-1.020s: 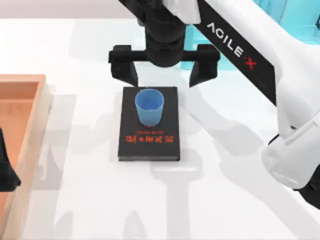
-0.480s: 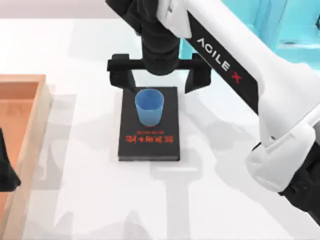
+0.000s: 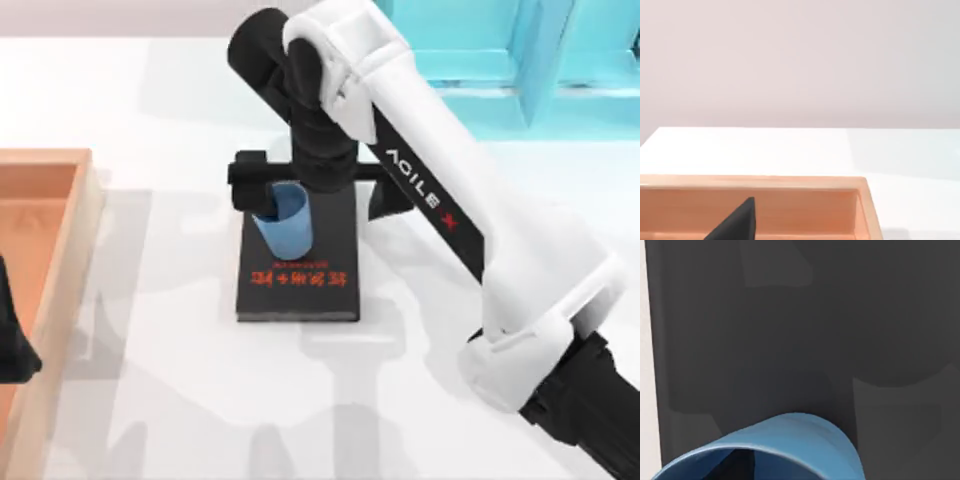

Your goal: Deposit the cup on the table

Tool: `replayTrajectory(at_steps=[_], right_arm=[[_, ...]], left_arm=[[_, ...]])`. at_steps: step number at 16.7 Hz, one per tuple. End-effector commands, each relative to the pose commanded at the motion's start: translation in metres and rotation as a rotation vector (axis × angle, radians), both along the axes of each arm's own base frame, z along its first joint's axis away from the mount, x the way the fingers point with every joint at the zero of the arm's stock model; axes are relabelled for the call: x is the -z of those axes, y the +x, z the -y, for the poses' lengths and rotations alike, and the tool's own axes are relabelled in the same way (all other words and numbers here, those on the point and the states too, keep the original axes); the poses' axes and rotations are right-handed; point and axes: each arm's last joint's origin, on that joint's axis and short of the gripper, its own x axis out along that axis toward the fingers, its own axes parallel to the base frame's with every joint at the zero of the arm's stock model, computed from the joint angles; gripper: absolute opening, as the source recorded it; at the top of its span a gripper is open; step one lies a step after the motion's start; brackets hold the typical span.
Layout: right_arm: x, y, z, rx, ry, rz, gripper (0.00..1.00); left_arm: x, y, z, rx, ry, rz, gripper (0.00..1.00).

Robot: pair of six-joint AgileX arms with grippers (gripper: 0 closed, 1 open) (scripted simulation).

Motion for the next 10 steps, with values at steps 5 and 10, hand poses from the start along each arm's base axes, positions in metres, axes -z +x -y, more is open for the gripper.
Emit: replayTrajectory(at_steps=[5,10], right_arm=[[0.0028,0.0003,0.0005,0.0,-0.001,-0.001,1.0],[0.0028,0.0003,0.0005,0.0,-0.001,-0.001,0.62]], left_arm=[[0.0,0.0,0.0,0.0,0.0,0.0,1.0],[0.0,0.0,0.0,0.0,0.0,0.0,1.0]])
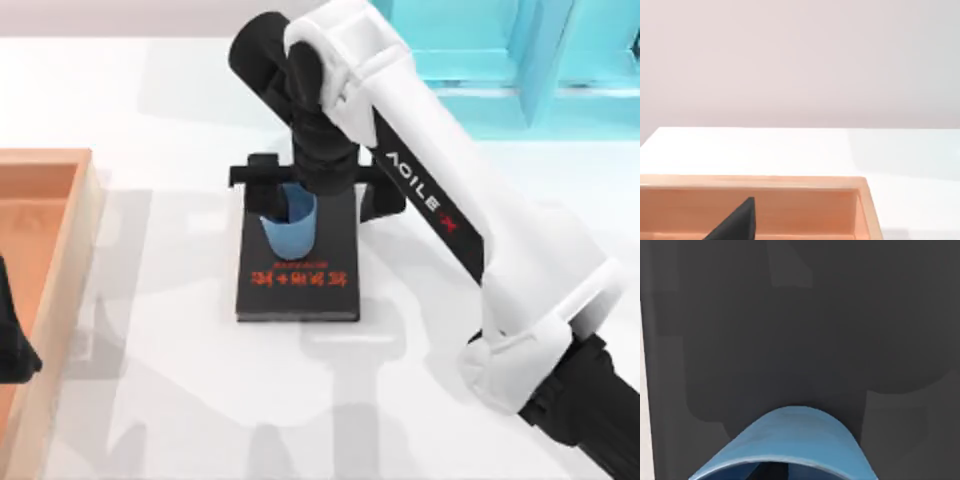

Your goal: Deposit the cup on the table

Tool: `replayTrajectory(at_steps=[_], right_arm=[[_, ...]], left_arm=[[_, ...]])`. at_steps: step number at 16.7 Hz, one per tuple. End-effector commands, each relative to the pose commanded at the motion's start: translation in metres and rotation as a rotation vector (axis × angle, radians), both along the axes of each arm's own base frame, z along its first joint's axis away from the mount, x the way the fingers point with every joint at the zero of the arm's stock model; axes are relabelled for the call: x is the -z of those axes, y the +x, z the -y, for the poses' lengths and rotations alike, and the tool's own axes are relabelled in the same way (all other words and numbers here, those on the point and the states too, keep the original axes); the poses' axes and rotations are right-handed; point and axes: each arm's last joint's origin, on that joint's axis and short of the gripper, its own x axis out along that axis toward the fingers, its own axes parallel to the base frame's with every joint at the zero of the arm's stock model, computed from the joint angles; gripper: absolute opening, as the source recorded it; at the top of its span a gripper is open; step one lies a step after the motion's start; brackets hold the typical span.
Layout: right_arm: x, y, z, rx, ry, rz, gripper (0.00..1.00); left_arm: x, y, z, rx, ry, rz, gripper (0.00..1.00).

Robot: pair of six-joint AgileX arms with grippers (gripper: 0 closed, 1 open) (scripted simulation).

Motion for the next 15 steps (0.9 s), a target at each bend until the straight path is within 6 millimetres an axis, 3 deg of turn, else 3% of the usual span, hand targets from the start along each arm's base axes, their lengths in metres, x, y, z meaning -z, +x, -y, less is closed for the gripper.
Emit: replayTrajectory(at_steps=[8,15], right_arm=[[0.0,0.0,0.0,0.0,0.0,0.0,0.02],[0.0,0.0,0.0,0.0,0.0,0.0,0.0]], left_arm=[[0.0,0.0,0.0,0.0,0.0,0.0,1.0],[0.0,0.0,0.0,0.0,0.0,0.0,1.0]])
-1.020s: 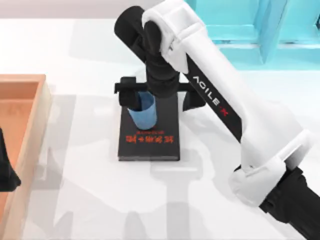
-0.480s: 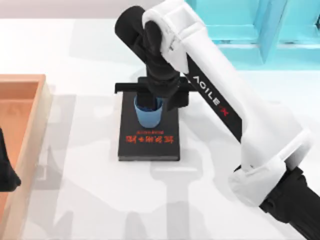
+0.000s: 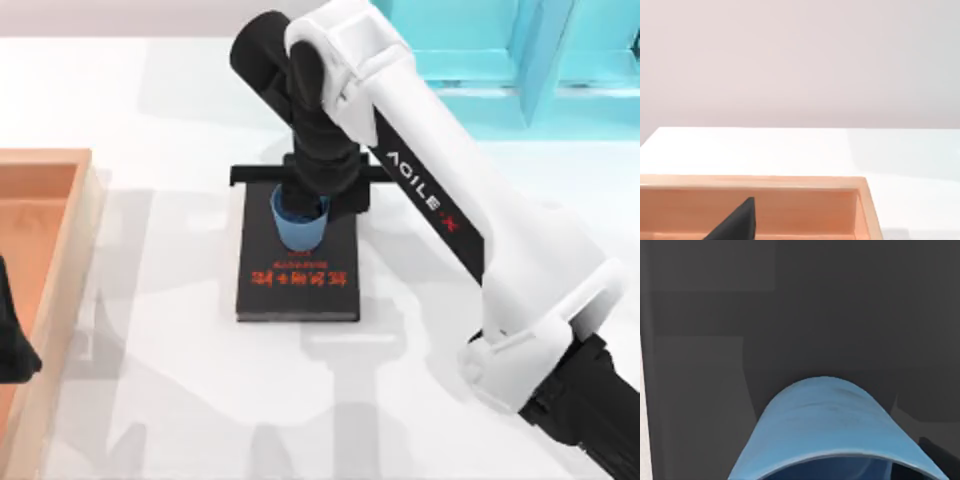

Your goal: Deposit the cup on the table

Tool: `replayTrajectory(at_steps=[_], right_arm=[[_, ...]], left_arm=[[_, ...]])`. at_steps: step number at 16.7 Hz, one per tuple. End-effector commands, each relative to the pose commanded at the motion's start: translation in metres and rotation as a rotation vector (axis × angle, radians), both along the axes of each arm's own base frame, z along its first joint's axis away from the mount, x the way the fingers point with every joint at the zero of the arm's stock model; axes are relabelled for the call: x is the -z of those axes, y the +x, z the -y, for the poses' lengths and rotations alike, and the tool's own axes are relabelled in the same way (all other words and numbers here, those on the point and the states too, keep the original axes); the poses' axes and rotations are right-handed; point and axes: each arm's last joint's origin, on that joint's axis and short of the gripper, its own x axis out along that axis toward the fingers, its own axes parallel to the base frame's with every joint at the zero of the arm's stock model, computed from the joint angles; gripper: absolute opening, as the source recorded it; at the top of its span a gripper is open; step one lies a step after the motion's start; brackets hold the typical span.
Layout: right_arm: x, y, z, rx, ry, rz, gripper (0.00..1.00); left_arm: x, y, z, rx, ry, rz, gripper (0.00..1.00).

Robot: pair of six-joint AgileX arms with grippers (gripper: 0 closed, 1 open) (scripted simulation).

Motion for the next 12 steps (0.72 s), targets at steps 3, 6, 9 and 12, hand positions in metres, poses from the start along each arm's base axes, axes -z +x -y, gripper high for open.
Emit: replayTrajectory(at_steps=[3,6,9,12], right_arm=[[-0.001,-0.001,-0.002,-0.003,0.001,0.001,0.0],[-0.014,-0.001,-0.003,-0.009,0.005,0.006,0.0],[-0.027,-0.001,-0.005,-0.013,-0.005,-0.007,0.0],[-0.043,-0.001,-0.002,-0.006,-0.004,-0.006,0.0]], left_arm=[[0.0,0.0,0.0,0.0,0.0,0.0,1.0],[0.0,0.0,0.0,0.0,0.0,0.0,1.0],[0.0,0.0,0.0,0.0,0.0,0.0,1.0],[0.0,0.0,0.0,0.0,0.0,0.0,1.0]])
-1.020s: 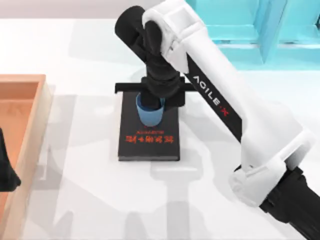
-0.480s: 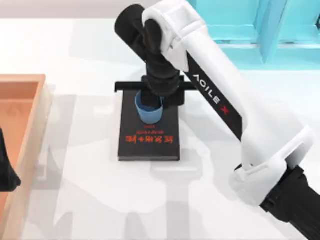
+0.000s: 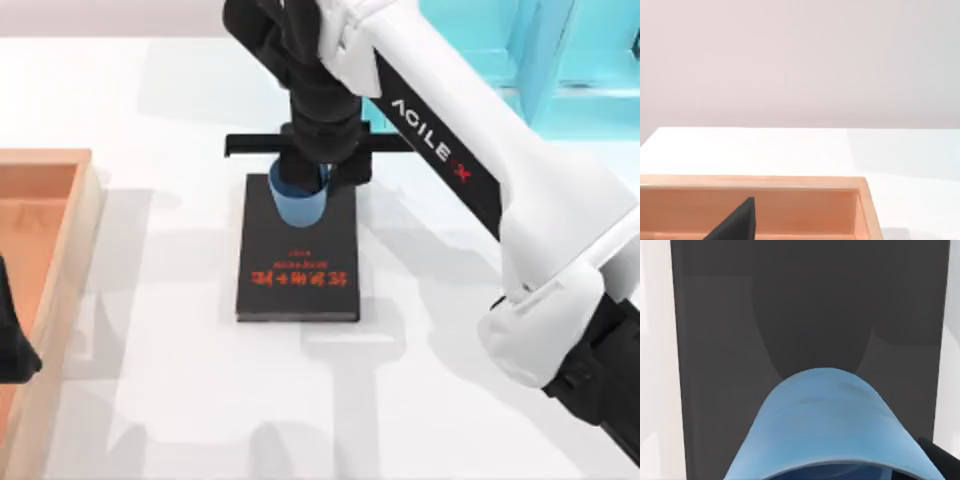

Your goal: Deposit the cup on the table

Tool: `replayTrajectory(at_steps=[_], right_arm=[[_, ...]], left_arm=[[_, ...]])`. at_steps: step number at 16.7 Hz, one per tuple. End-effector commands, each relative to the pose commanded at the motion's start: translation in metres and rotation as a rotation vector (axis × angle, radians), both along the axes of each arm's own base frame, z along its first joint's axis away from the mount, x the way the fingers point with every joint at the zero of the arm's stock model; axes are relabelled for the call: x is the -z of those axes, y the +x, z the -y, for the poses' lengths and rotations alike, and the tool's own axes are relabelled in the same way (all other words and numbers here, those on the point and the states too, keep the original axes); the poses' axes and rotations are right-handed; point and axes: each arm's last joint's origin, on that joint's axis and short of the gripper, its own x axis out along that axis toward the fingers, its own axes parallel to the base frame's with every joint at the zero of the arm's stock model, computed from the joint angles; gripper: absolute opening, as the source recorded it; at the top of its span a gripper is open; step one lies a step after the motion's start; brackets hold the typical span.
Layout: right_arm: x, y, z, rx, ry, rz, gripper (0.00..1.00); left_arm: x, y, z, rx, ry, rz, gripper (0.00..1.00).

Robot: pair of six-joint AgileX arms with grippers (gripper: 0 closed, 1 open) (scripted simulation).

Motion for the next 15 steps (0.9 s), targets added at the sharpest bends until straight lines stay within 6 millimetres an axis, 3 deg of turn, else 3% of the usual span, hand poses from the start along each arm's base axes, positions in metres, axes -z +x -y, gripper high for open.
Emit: replayTrajectory(at_steps=[8,12,15], right_arm=[[-0.009,0.0,0.001,0.0,0.007,0.004,0.0],[-0.036,0.004,0.015,-0.032,0.046,0.015,0.0],[-0.064,0.008,0.04,-0.065,0.075,0.017,0.0]], left_arm=[[0.0,0.0,0.0,0.0,0.0,0.0,1.0],[0.0,0.0,0.0,0.0,0.0,0.0,1.0],[0.0,0.0,0.0,0.0,0.0,0.0,1.0]])
